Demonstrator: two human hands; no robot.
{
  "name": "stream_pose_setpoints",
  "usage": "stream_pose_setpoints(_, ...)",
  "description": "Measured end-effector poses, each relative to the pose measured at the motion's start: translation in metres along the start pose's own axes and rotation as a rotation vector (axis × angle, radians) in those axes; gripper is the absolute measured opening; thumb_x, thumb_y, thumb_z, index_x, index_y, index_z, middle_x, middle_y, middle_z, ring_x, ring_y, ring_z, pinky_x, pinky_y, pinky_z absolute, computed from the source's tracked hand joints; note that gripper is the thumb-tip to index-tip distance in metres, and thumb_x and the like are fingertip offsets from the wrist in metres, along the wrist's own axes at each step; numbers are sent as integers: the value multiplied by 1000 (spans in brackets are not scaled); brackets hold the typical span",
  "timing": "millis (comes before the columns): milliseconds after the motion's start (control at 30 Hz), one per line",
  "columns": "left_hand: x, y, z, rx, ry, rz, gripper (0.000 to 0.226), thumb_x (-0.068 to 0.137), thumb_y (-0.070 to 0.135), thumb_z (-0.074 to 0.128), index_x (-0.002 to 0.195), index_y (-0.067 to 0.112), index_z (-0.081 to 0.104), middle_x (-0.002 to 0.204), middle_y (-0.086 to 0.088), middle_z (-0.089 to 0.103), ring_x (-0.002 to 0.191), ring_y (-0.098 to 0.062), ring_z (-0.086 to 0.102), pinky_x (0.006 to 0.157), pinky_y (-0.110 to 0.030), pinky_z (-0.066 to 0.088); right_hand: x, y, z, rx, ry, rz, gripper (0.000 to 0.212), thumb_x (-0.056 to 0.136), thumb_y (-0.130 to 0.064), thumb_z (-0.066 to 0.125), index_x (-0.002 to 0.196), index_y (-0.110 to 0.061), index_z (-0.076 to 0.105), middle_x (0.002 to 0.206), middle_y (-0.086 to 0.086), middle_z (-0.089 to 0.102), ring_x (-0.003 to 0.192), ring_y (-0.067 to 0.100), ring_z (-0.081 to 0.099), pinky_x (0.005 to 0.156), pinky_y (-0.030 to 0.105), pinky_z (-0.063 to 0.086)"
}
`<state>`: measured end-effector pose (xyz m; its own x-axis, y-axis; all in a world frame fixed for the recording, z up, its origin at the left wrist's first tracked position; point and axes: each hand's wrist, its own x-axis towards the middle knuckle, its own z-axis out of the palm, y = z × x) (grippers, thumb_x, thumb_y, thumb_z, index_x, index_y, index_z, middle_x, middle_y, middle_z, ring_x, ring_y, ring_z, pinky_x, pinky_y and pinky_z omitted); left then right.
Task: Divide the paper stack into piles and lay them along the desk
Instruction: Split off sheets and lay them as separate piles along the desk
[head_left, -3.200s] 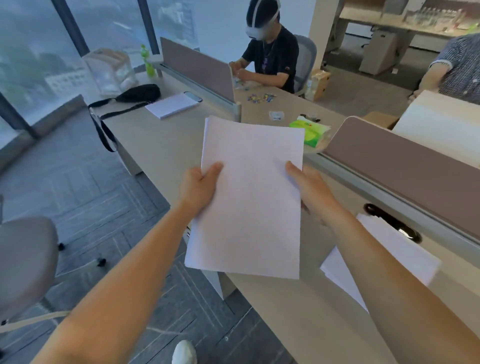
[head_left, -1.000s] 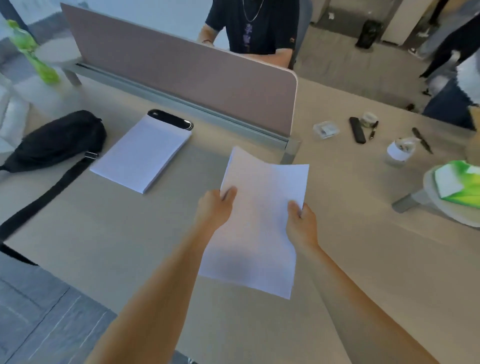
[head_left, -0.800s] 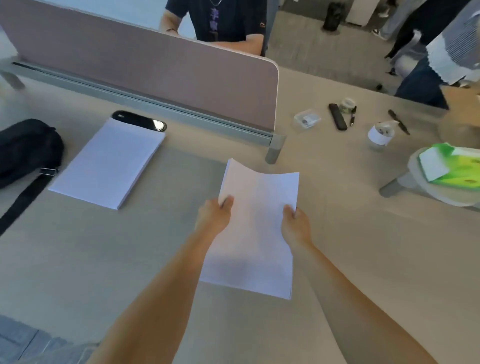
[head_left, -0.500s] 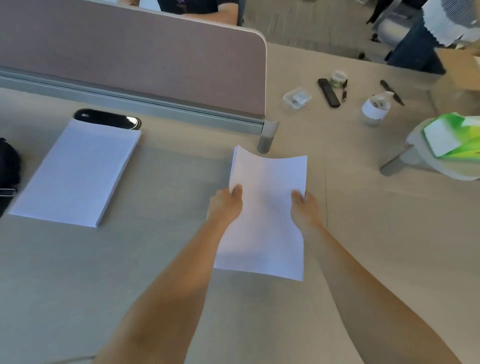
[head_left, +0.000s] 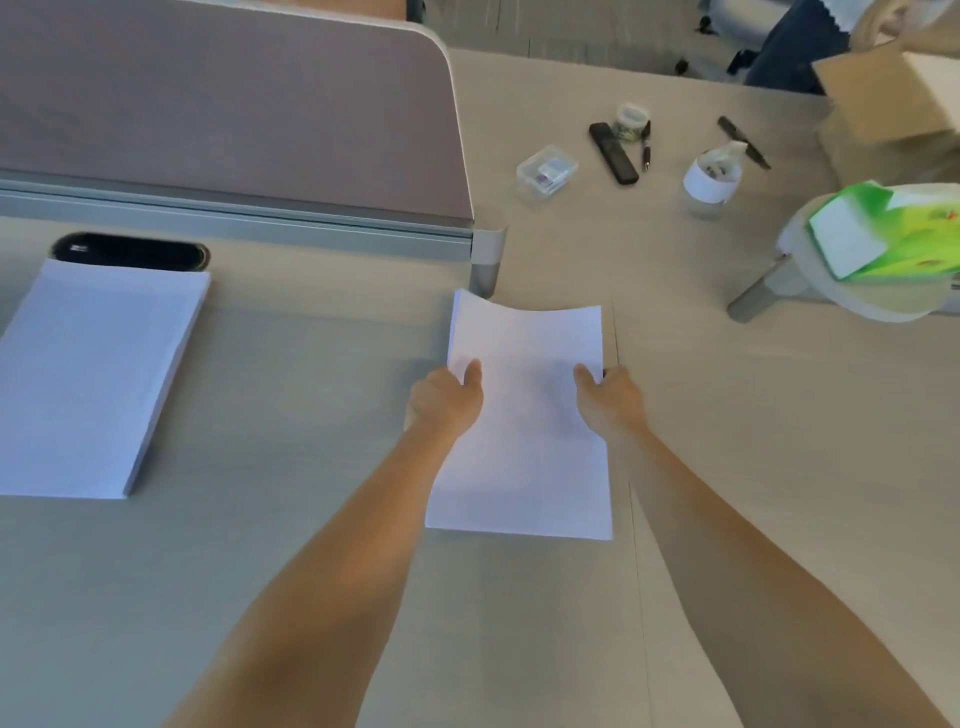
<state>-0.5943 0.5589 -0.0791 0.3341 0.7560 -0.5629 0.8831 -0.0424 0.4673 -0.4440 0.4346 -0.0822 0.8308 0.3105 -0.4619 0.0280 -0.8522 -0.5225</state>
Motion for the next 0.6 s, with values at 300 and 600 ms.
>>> stream_pose_setpoints(300,-60,9,-15,-71,50,-83,75,95,60,33,142,1,31,145,-16,43,132,-35,43,105,-43,36,-27,18,-55,-2,-47,-167,42,94,-44,50,112,-6,52,105,7,60,89,26,58,70,31,45)
stream_pose_setpoints(600,-217,65,-3,-750,-124,-62,44,90,52,57,114,15,59,106,-5,65,88,-25,63,85,-35,51,-101,87,-181,402,-293,-287,25,85,-33,57,67,-17,63,67,5,67,74,33,67,77,45,57)
